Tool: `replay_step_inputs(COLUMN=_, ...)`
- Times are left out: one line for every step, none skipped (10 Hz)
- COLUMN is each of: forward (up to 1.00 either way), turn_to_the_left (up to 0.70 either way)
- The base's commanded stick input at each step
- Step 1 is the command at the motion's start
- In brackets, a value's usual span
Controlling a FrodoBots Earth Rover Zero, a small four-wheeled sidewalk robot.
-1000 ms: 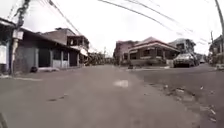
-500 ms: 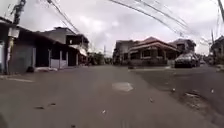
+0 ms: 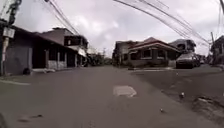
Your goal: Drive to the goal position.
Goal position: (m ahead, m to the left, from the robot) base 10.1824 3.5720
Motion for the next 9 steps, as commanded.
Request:
replay_step_inputs(forward=0.7, turn_to_the_left=0.0)
replay_step_inputs(forward=0.7, turn_to_the_left=0.0)
replay_step_inputs(forward=0.7, turn_to_the_left=0.0)
replay_step_inputs(forward=0.7, turn_to_the_left=0.0)
replay_step_inputs(forward=0.7, turn_to_the_left=0.0)
replay_step_inputs(forward=0.7, turn_to_the_left=0.0)
replay_step_inputs(forward=0.7, turn_to_the_left=0.0)
replay_step_inputs(forward=0.7, turn_to_the_left=0.0)
replay_step_inputs(forward=0.7, turn_to_the_left=0.0)
